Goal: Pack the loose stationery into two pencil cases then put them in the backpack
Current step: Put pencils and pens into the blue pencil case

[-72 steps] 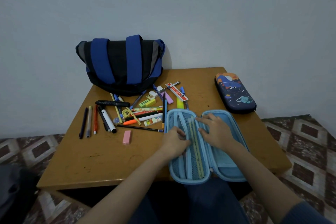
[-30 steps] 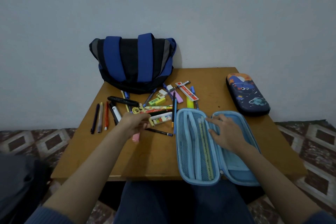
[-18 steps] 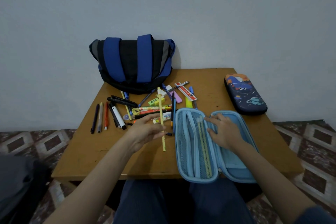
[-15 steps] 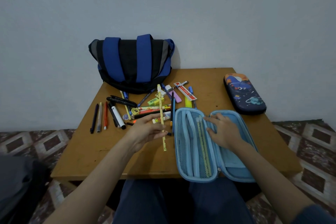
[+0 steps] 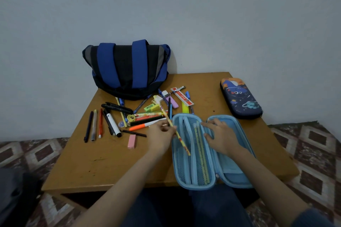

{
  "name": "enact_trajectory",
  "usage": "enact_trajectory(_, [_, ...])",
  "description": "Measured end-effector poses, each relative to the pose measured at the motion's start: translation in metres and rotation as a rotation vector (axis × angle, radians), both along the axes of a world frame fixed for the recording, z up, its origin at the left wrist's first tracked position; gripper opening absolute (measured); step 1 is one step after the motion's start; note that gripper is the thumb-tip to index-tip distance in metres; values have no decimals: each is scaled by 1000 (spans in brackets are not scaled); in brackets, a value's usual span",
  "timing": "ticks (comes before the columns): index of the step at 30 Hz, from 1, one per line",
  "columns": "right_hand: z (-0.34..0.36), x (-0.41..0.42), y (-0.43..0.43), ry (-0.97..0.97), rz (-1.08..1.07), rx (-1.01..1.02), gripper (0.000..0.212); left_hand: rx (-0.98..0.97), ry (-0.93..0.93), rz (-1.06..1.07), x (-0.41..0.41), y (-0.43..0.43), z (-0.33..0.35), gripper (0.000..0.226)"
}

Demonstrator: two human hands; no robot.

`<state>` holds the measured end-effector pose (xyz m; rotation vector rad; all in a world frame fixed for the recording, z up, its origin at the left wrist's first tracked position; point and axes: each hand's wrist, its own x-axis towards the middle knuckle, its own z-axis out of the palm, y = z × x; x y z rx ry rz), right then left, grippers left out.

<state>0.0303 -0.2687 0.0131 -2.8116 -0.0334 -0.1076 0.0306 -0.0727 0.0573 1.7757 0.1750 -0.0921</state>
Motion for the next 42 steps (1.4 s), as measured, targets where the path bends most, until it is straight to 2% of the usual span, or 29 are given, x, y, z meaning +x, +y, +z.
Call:
enact_trajectory(5, [0, -1, 0, -2, -1, 1, 45, -41, 181, -78, 0, -11, -5, 37])
enact_trajectory(9, [-1, -1, 1, -2, -6, 4, 45, 45, 301, -219, -3, -14, -6, 59])
enact_trajectory(16, [0, -1, 0, 21, -13, 6, 45, 305, 262, -276, -6, -21, -13, 28])
enact_trajectory(20, [0, -1, 0, 31, -12, 3, 45, 329, 229, -282, -7, -22, -10, 2])
enact_trajectory(25, [1, -1, 1, 31, -16, 6, 45, 489, 122, -318, -6, -31, -7, 25])
enact_trajectory(29, [0, -1, 1, 32, -17, -8, 45, 682, 25, -354, -5, -40, -10, 24])
enact_trajectory(33, [-1, 0, 1, 29, -17, -16, 45, 605, -155, -291, -10, -40, -15, 27])
enact_trajectory(42, [-3, 0, 0, 15, -19, -10, 45, 435, -78, -266, -11, -36, -29, 25])
